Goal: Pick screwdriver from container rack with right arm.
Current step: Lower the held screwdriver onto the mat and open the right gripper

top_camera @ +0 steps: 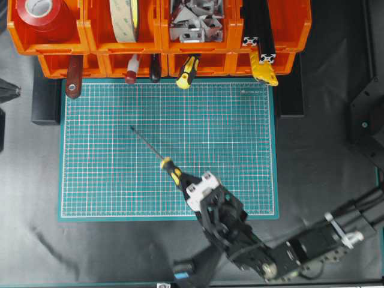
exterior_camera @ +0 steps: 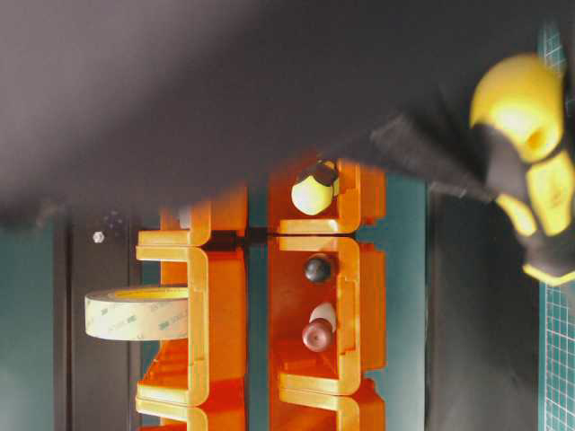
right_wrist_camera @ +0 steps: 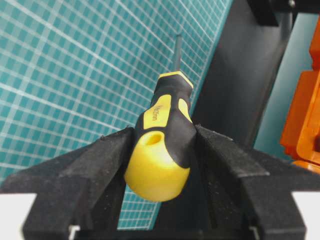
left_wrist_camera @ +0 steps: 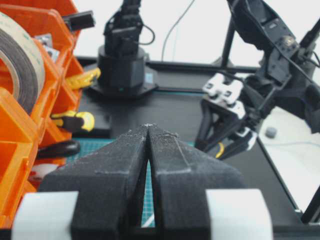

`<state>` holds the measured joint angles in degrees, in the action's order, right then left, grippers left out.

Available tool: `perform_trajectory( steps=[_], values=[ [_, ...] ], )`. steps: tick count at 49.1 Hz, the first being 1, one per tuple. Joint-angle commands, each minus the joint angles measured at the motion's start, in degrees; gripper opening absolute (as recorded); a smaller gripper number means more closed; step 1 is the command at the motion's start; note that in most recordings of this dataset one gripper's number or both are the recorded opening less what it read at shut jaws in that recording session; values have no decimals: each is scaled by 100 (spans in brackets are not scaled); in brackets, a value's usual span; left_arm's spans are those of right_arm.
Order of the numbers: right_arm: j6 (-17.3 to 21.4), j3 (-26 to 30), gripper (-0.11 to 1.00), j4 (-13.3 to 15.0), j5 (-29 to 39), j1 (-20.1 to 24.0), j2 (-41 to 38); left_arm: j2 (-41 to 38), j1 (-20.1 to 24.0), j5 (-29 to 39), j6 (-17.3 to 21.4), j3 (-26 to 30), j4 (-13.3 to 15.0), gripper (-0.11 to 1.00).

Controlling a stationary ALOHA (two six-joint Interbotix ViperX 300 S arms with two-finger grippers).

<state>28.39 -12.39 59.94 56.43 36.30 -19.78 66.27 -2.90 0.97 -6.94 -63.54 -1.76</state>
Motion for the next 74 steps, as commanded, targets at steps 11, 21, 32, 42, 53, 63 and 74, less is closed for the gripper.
perform_trajectory(
  steps=[11, 21, 32, 42, 53, 63, 74],
  values=[
    [35, -114, 40, 26, -290, -62, 185, -53, -9, -18, -9, 176, -18, 1],
    [53, -229, 40, -141, -677, -185, 167, -62, -9, 0, -9, 176, -18, 1],
    [44, -299, 40, -185, -905, -299, 149, -35, -18, 0, -9, 185, -18, 1],
    [44, -483, 40, -343, -1257, -369, 149, -44, -18, -9, -9, 185, -18, 1],
    [53, -677, 40, -633, -1775, -378, 149, -35, -35, 53, 18, 193, -18, 1],
    [44, -782, 60, -879, -2145, -422, 141, 0, -35, 378, 9, 202, -18, 1],
    [53, -888, 78, -1222, -2408, -457, 167, 0, -35, 431, 9, 202, -26, 1]
  ],
)
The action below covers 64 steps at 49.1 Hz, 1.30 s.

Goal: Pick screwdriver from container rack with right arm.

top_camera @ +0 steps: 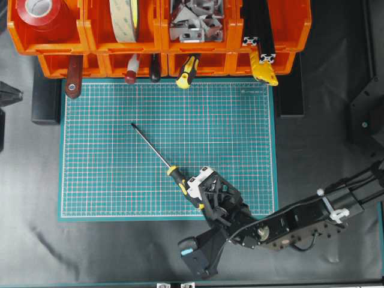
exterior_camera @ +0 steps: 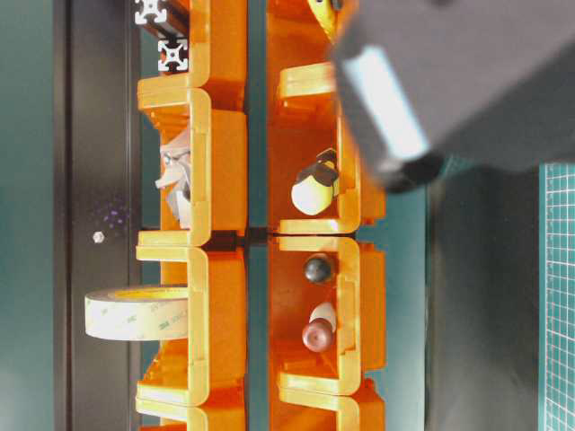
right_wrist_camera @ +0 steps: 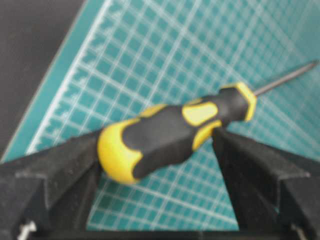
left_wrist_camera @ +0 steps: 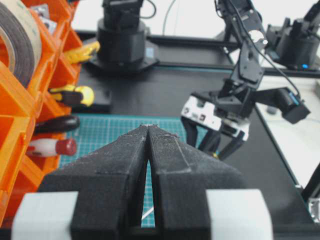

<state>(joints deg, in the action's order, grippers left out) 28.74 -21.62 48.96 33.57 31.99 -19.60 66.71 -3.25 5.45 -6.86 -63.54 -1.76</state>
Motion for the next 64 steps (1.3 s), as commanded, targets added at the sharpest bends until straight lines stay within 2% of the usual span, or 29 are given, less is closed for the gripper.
perform_trajectory(
  steps=[1, 8, 12, 22, 28, 41, 48, 54, 64],
  values=[
    [18, 35, 78, -167, -149, -26, 149, -44, 0, -26, 9, 202, -26, 1],
    [176, 105, 80, -519, -448, -44, 158, -26, -9, -26, 9, 202, -26, 1],
    [483, 158, 82, -624, -536, -79, 193, -26, -9, -26, 9, 211, -26, 1],
    [1450, 167, 83, -633, -527, -176, 492, -26, -18, -26, 0, 211, -26, 1],
    [1819, 88, 83, -598, -404, -185, 765, -18, -18, -26, 0, 211, -18, 1],
    [1846, -53, 83, -563, 343, -114, 1415, 18, -18, -26, 53, 229, -26, 1],
    [1846, -185, 83, -413, 756, 26, 1802, 141, 0, 26, 149, 299, -53, 1],
    [1846, -316, 83, -369, 1116, 185, 2268, 264, 44, 290, 185, 352, -44, 1],
    [1854, -580, 83, -369, 1389, 185, 3067, 369, 79, 659, 176, 404, -44, 1]
  ],
)
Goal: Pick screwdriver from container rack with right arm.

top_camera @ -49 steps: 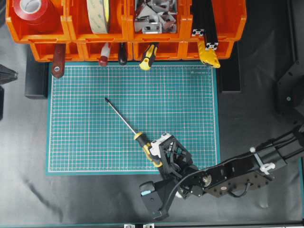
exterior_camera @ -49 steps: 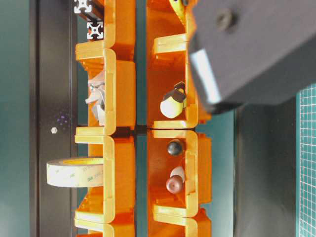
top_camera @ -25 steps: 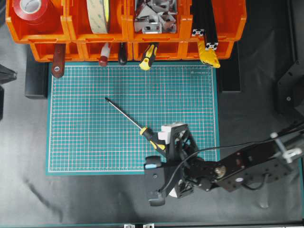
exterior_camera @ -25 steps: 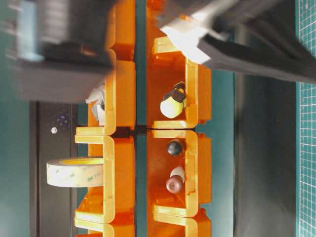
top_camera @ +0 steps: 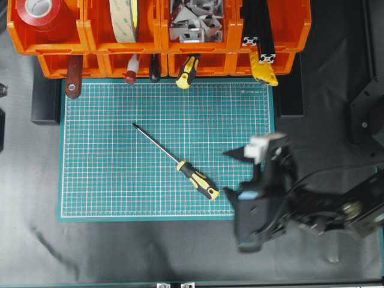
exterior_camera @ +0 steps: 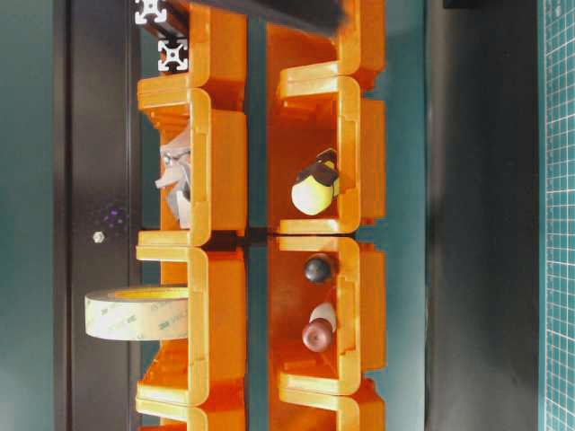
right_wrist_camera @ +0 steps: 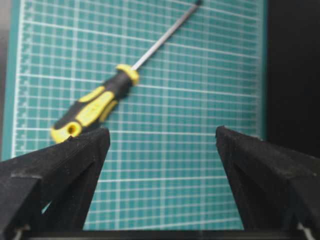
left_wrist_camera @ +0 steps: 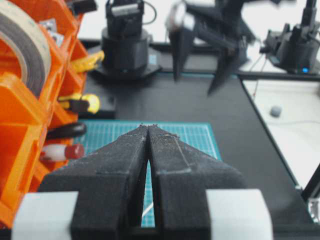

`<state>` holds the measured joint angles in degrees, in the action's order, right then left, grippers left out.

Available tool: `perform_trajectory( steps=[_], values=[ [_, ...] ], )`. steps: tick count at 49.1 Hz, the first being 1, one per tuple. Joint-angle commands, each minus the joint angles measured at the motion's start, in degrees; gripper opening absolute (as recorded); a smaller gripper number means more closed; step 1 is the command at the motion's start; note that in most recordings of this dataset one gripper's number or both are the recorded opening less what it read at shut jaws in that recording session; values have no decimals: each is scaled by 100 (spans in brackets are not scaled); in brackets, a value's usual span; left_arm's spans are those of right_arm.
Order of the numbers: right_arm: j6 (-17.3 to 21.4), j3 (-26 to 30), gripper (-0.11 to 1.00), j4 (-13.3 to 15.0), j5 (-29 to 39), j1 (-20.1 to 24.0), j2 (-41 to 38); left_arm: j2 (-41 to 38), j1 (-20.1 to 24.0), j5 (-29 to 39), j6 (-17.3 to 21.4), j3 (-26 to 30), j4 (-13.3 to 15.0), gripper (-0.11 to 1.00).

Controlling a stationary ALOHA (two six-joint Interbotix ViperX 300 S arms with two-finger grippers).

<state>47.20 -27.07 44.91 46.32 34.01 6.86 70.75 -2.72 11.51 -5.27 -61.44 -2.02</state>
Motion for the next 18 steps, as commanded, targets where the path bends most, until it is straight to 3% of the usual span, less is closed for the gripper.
perform_trajectory(
  steps=[1, 18],
  values=[
    [9, -70, 83, 35, 123, -18, 492, -35, 26, 53, 18, 193, -18, 1],
    [53, -747, 83, 18, 229, -44, 1521, -35, 35, 79, -9, 193, -26, 1]
  ],
)
